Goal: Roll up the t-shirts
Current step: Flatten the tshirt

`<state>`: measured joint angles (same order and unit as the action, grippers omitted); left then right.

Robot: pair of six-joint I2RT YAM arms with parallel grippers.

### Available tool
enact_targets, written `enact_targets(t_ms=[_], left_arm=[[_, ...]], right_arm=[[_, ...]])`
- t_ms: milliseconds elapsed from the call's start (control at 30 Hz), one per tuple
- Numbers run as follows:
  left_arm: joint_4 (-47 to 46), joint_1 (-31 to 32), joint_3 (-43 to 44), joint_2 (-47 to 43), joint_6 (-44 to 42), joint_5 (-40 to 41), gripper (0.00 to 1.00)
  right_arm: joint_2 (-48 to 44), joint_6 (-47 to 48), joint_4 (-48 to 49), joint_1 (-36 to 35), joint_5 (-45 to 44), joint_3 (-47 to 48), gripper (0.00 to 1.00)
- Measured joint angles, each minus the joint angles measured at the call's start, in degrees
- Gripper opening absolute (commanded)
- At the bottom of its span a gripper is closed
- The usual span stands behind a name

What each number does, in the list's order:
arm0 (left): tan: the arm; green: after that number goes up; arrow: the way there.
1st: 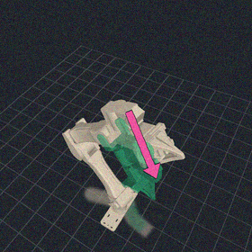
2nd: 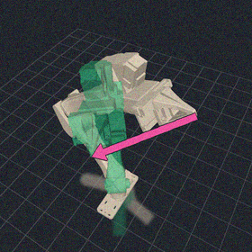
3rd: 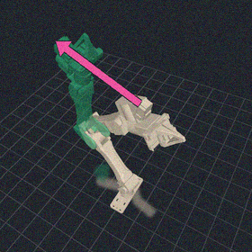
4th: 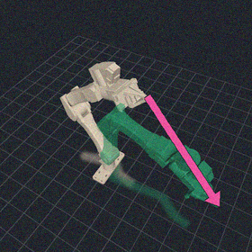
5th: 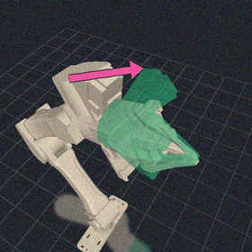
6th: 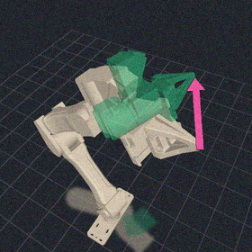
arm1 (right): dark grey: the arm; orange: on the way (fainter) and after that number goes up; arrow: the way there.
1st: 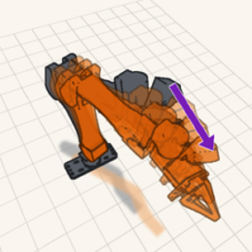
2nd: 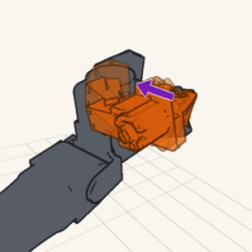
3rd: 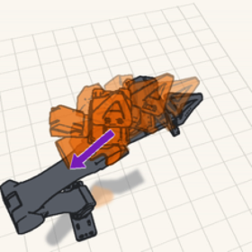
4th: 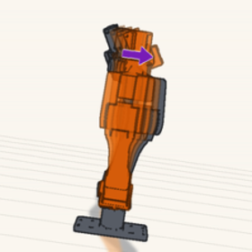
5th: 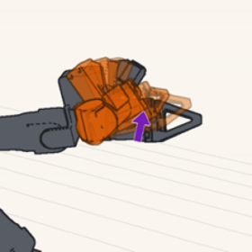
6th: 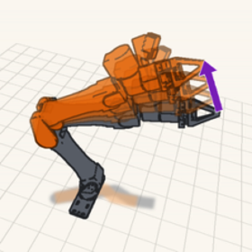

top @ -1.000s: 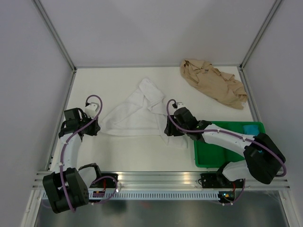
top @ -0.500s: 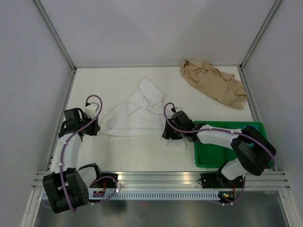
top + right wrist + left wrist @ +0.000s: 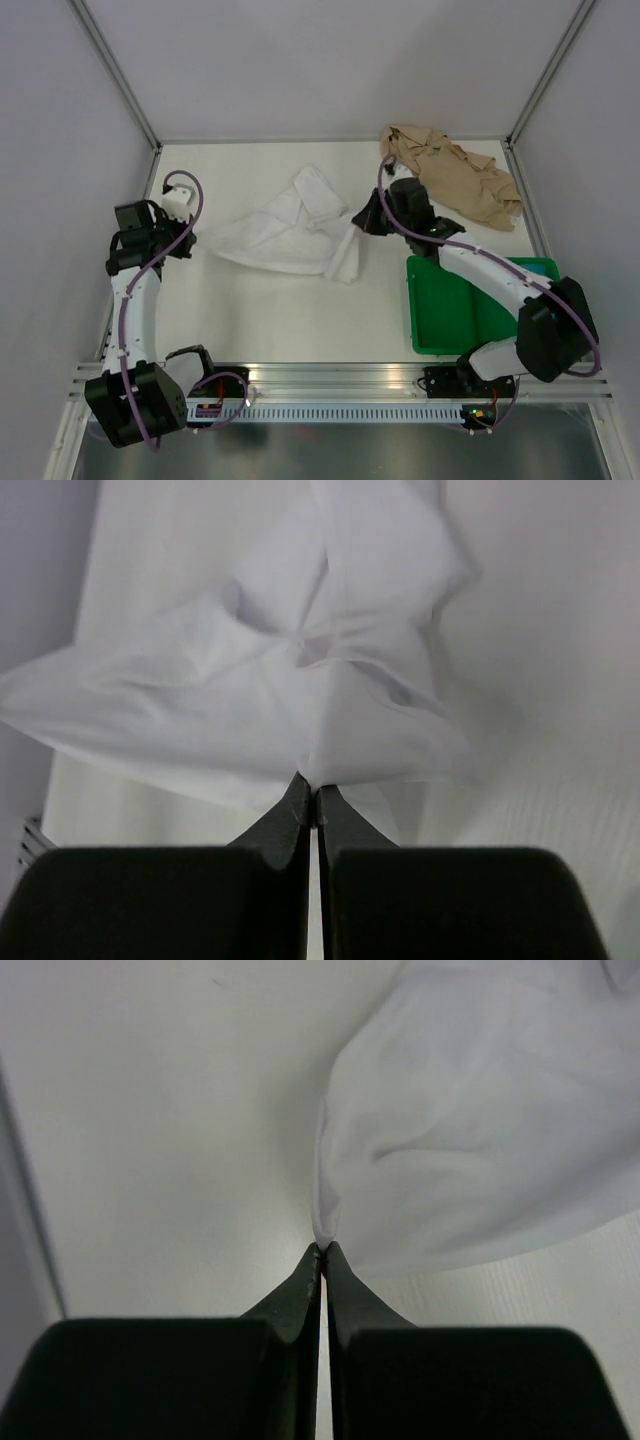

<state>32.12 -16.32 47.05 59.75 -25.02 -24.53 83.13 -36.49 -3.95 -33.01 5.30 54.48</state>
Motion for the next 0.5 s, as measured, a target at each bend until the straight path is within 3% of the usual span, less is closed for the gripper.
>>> enact_targets(t_ms=[167, 367, 500], left_arm=[[0.85, 0.0, 9.75, -1.16, -1.81, 5.57, 0.02], [5.7, 0.0, 10.93, -3.78, -3.98, 10.54, 0.02], [10.84, 0.0, 15.37, -3.74, -5.31, 12.33, 0.02]], right_arm=[[-12.52, 3.96, -4.15, 8.11, -0.09, 8.17, 0.0], [-26.56, 7.39, -10.58, 10.75, -0.17, 9.75, 0.0], [-30.62, 9.01, -16.87, 11.13, -0.59, 11.34, 0.0]])
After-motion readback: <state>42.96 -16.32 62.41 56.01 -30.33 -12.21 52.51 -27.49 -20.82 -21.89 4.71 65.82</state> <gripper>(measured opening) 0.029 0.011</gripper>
